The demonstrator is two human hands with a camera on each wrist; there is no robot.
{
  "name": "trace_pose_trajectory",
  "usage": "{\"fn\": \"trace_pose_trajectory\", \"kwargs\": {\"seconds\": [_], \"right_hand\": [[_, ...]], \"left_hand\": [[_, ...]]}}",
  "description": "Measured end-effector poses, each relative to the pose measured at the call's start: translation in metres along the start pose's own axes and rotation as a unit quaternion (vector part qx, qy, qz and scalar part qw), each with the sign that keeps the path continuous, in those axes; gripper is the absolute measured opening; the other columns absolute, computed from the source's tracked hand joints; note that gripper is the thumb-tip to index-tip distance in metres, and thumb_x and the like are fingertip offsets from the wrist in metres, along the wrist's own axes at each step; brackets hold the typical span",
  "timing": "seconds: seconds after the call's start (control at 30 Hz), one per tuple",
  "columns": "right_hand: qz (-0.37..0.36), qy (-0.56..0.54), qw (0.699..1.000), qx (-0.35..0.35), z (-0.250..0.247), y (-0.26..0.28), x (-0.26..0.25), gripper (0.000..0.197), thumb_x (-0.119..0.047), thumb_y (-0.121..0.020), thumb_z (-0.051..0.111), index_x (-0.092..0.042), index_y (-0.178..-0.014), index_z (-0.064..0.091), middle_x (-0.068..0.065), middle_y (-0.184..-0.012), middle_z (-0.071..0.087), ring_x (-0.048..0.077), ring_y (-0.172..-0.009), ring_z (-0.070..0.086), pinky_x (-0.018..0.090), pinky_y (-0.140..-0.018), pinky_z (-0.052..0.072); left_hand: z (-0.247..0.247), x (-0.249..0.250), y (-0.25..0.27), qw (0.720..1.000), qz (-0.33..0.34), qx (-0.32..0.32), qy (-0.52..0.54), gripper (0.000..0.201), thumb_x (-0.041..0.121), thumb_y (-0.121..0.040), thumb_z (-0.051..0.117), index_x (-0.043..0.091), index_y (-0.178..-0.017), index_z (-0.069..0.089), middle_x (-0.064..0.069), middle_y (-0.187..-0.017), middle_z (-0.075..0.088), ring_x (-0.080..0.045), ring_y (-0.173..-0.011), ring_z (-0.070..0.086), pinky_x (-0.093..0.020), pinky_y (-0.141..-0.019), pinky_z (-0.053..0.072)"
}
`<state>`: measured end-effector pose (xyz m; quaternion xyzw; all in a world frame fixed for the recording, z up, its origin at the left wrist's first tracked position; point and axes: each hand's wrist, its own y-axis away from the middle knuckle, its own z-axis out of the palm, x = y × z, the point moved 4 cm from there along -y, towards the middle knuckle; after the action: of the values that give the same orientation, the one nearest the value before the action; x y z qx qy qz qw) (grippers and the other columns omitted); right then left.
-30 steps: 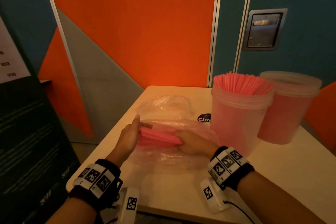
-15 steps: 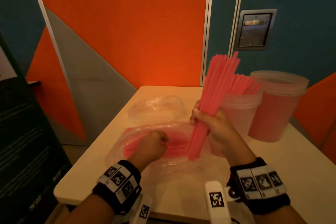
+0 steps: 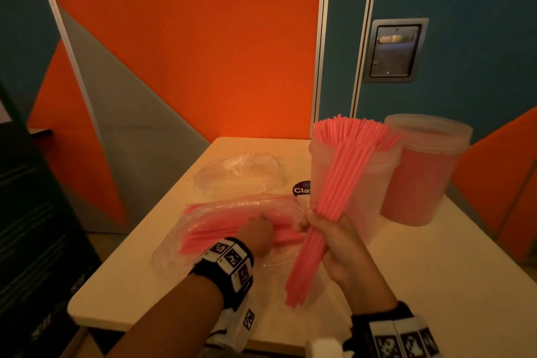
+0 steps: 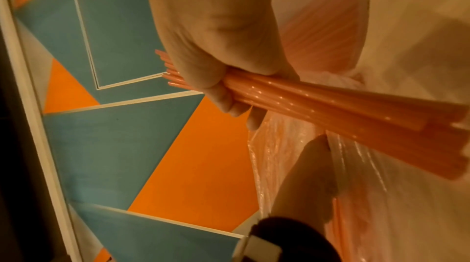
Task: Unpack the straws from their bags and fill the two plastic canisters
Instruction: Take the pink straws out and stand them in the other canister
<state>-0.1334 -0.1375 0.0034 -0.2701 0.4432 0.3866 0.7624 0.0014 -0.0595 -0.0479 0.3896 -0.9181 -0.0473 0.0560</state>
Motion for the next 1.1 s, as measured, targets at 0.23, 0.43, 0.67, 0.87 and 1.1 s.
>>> {"fn": "trace_pose_trajectory", "kwargs": {"seconds": [0.23, 0.43, 0.67, 0.87, 1.1], "right_hand": [[0.005, 0.017, 1.0, 0.012, 0.007, -0.007, 0.012, 0.015, 0.002, -0.086, 0.056, -0.008, -0.098, 0.054, 0.004, -0.059, 0.068, 0.017, -0.065, 0.068, 0.033, -0.077, 0.049], [-0.024, -0.001, 0.998, 0.062, 0.002, -0.014, 0.011, 0.013, 0.002, -0.084, 0.059, -0.011, -0.085, 0.059, 0.005, -0.063, 0.068, 0.023, -0.071, 0.065, 0.034, -0.076, 0.05], [-0.062, -0.05, 0.994, 0.078, -0.003, -0.017, -0.002, 0.019, 0.006, -0.085, 0.056, -0.009, -0.074, 0.058, 0.0, -0.055, 0.065, 0.012, -0.057, 0.064, 0.028, -0.067, 0.054], [-0.087, -0.028, 0.992, 0.091, 0.0, -0.017, -0.013, 0.027, 0.007, -0.085, 0.055, -0.012, -0.065, 0.057, -0.001, -0.053, 0.058, 0.014, -0.054, 0.057, 0.034, -0.07, 0.05], [-0.143, 0.115, 0.983, -0.025, 0.033, 0.004, -0.023, 0.006, -0.009, -0.09, 0.057, -0.012, -0.091, 0.061, 0.0, -0.068, 0.061, 0.012, -0.063, 0.058, 0.029, -0.062, 0.047]], "left_hand": [[0.003, -0.006, 0.0, 0.999, -0.014, 0.016, -0.038, 0.033, 0.037, -0.092, 0.052, 0.019, -0.119, 0.053, -0.001, -0.119, 0.06, -0.023, -0.113, 0.055, -0.056, -0.104, 0.028], [-0.012, -0.009, 0.02, 0.997, 0.015, 0.054, -0.059, 0.042, 0.016, -0.095, 0.039, 0.013, -0.137, 0.036, -0.011, -0.138, 0.043, -0.03, -0.129, 0.039, -0.055, -0.109, 0.022], [-0.039, -0.022, 0.052, 0.961, 0.158, 0.186, 0.133, 0.023, 0.018, -0.097, 0.044, 0.023, -0.118, 0.052, 0.004, -0.113, 0.062, -0.006, -0.094, 0.055, -0.016, -0.083, 0.042], [-0.066, -0.032, 0.077, 0.875, 0.21, 0.272, 0.34, 0.02, 0.03, -0.091, 0.046, 0.039, -0.108, 0.046, 0.031, -0.092, 0.053, -0.007, -0.084, 0.058, -0.032, -0.075, 0.048], [-0.102, 0.027, 0.079, 0.741, 0.175, 0.323, 0.562, 0.033, 0.044, -0.086, 0.054, 0.026, -0.114, 0.05, 0.006, -0.098, 0.061, -0.007, -0.076, 0.062, -0.033, -0.069, 0.054]]}}
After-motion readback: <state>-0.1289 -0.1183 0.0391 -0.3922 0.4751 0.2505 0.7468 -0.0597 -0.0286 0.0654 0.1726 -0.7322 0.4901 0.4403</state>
